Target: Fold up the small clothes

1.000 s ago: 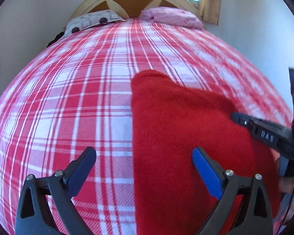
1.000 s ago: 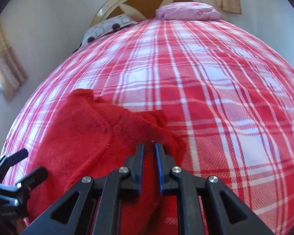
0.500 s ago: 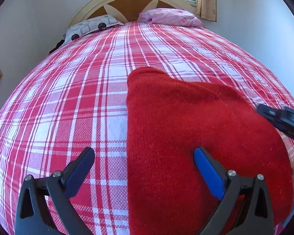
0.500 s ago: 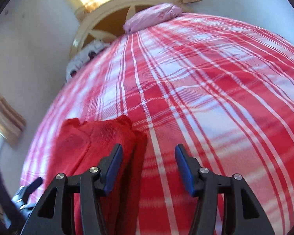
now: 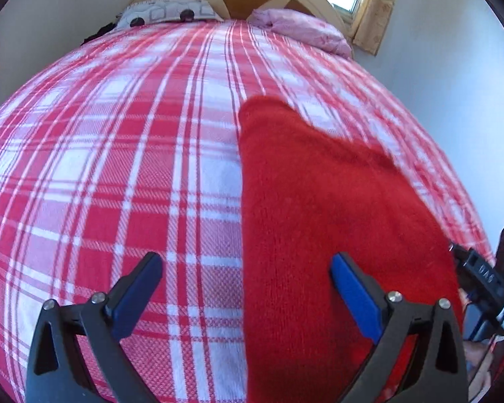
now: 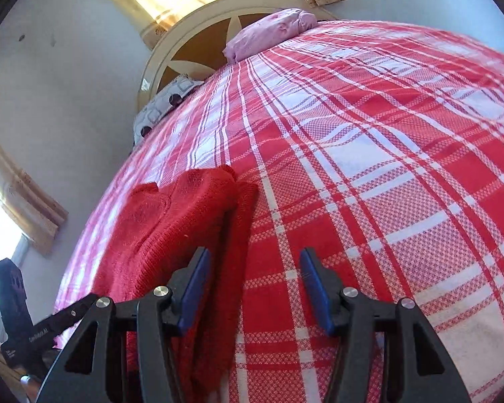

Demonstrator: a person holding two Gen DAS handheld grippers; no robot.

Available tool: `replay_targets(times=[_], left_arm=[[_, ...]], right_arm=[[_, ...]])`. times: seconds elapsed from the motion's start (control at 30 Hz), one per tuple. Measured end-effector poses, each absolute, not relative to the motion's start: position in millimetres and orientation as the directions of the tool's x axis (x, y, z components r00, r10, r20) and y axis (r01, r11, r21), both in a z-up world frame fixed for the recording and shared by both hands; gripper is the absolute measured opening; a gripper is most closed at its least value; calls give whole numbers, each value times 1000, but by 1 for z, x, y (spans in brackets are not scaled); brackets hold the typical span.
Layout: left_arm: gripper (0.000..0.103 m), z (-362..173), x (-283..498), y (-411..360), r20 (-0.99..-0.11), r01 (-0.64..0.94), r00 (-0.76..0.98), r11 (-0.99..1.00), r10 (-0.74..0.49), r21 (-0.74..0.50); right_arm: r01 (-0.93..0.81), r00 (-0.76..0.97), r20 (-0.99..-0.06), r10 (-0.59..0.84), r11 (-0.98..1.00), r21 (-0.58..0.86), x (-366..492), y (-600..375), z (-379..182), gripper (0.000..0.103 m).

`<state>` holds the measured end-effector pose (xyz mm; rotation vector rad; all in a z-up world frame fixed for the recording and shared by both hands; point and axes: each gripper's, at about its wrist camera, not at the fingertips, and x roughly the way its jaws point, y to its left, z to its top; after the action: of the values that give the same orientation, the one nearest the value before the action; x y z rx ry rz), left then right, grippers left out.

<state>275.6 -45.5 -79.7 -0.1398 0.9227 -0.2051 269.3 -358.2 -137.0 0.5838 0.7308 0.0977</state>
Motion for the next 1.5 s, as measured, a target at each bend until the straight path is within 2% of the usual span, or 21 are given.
replay_targets(times=[0.1, 0.17, 0.2, 0.27, 0.33, 0.4, 0.43, 0.47, 0.57, 0.8, 0.97, 1.0, 1.03, 1.1, 1.13, 1.2, 1.27, 1.33, 1.5], left_arm=[[100, -61, 282, -48, -735, 135, 638, 973, -228, -185], [100, -58, 292, -54, -731, 136, 650, 979, -206, -155], [100, -60, 299, -58, -737, 142, 644, 979, -206, -150], [100, -72, 316, -64, -769, 140, 605, 978, -206, -152], [100, -86, 326, -66, -804, 132, 551, 975, -223, -180], [100, -96, 327, -68, -809, 131, 527, 965, -263, -228], [100, -98, 326, -68, -803, 125, 532, 962, -271, -242], [102, -100, 325, -67, -800, 121, 532, 960, -278, -253], [103, -105, 328, -64, -800, 109, 518, 950, -305, -292], [103, -104, 328, -77, -799, 151, 534, 961, -277, -232], [103, -104, 329, -79, -797, 161, 539, 962, -273, -220], [103, -104, 330, -80, -797, 162, 541, 963, -268, -214], [103, -104, 329, -81, -796, 164, 545, 965, -263, -207], [97, -102, 326, -83, -788, 180, 557, 964, -264, -195], [94, -101, 324, -84, -782, 190, 563, 963, -267, -192], [82, -99, 319, -88, -769, 217, 578, 960, -274, -179], [76, -96, 316, -93, -760, 236, 594, 960, -264, -149], [75, -95, 314, -97, -757, 239, 608, 964, -240, -114], [75, -96, 320, -93, -767, 220, 590, 964, -252, -148]], right_arm=[[98, 784, -533, 318, 785, 612, 262, -369, -130, 57], [49, 801, -475, 364, 751, 658, 261, -367, -120, 57], [40, 796, -476, 374, 752, 658, 264, -363, -117, 59], [52, 762, -536, 363, 791, 609, 279, -348, -114, 61], [32, 734, -557, 389, 799, 601, 290, -336, -118, 61], [30, 690, -613, 383, 832, 553, 301, -319, -128, 62], [43, 683, -644, 344, 862, 505, 303, -312, -131, 70], [43, 683, -652, 329, 873, 486, 304, -308, -133, 71], [43, 685, -640, 347, 859, 511, 305, -311, -136, 72], [63, 729, -588, 350, 821, 567, 295, -322, -142, 72], [40, 696, -622, 359, 845, 533, 300, -313, -140, 74], [27, 690, -628, 359, 855, 518, 301, -310, -140, 73], [16, 688, -630, 360, 861, 508, 300, -307, -139, 65], [-12, 682, -628, 376, 863, 505, 301, -303, -139, 57], [-14, 681, -629, 375, 865, 501, 301, -302, -139, 55], [-17, 678, -628, 383, 862, 507, 302, -303, -140, 53], [-21, 679, -625, 385, 861, 508, 301, -302, -140, 53], [-21, 680, -623, 386, 860, 509, 301, -302, -140, 53], [-8, 680, -617, 397, 845, 535, 302, -305, -143, 58]])
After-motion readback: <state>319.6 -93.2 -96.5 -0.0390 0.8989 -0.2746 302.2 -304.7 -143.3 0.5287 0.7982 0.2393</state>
